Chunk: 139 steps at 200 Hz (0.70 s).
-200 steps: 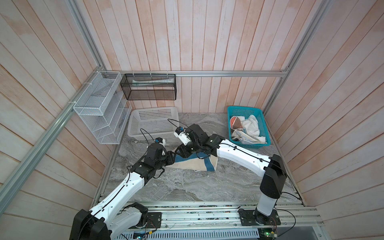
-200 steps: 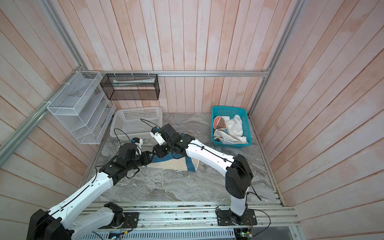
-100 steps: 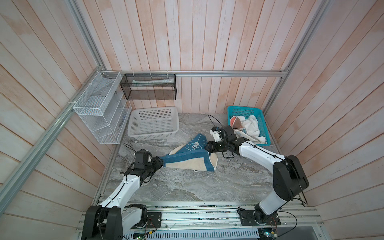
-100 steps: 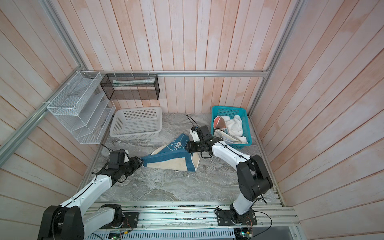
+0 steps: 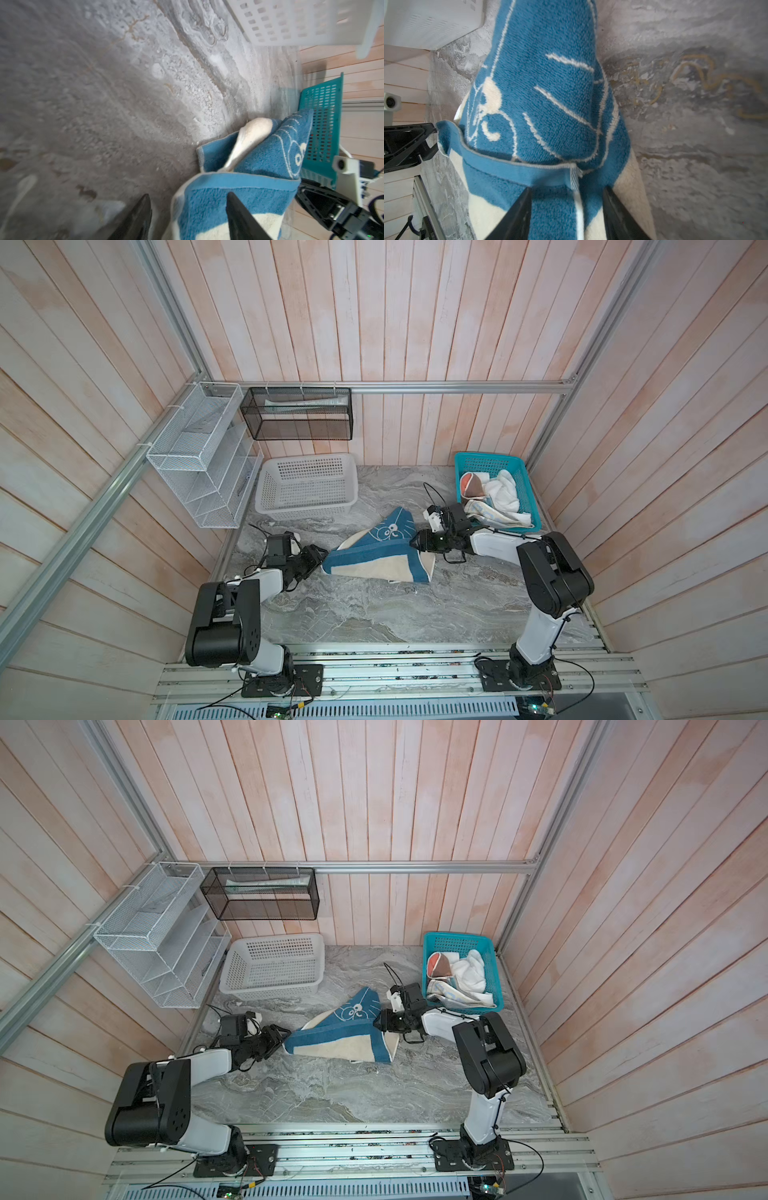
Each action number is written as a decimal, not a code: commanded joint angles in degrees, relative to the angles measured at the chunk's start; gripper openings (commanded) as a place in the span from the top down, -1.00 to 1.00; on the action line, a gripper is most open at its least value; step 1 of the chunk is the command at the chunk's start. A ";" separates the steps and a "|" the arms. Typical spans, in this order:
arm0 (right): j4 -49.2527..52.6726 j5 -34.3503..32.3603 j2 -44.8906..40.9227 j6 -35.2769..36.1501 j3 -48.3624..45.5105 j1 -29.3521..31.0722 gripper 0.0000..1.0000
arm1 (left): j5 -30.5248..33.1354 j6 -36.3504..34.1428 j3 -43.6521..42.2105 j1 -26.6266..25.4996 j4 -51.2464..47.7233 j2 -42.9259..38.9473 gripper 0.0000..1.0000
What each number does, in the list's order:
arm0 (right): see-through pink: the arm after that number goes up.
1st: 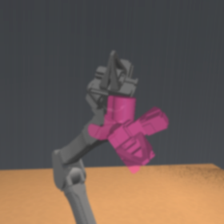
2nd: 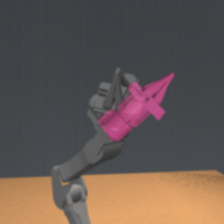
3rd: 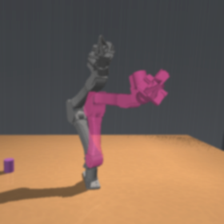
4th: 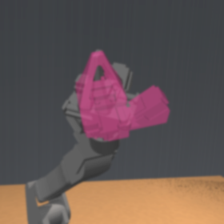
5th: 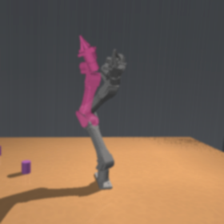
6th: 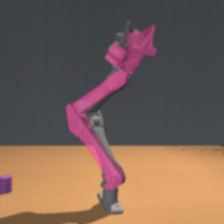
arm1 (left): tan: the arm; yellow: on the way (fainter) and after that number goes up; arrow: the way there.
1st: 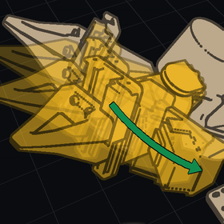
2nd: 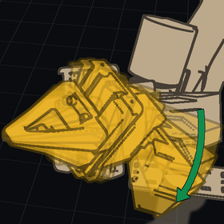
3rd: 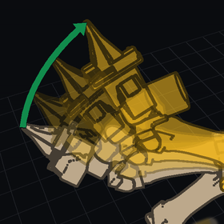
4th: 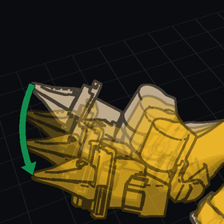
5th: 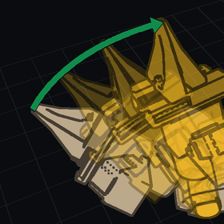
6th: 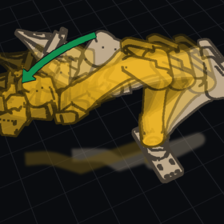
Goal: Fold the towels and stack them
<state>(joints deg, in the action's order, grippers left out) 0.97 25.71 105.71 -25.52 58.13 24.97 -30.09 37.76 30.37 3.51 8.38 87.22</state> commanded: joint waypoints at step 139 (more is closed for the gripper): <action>1.71 -2.06 -19.63 6.38 5.25 1.65 1.00 | -1.19 -11.98 14.95 -1.93 -19.20 -23.70 1.00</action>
<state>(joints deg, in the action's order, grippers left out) -3.38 29.95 94.56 -22.44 59.77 26.28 -32.84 30.85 38.11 3.07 -0.99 70.48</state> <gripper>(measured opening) 0.056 0.051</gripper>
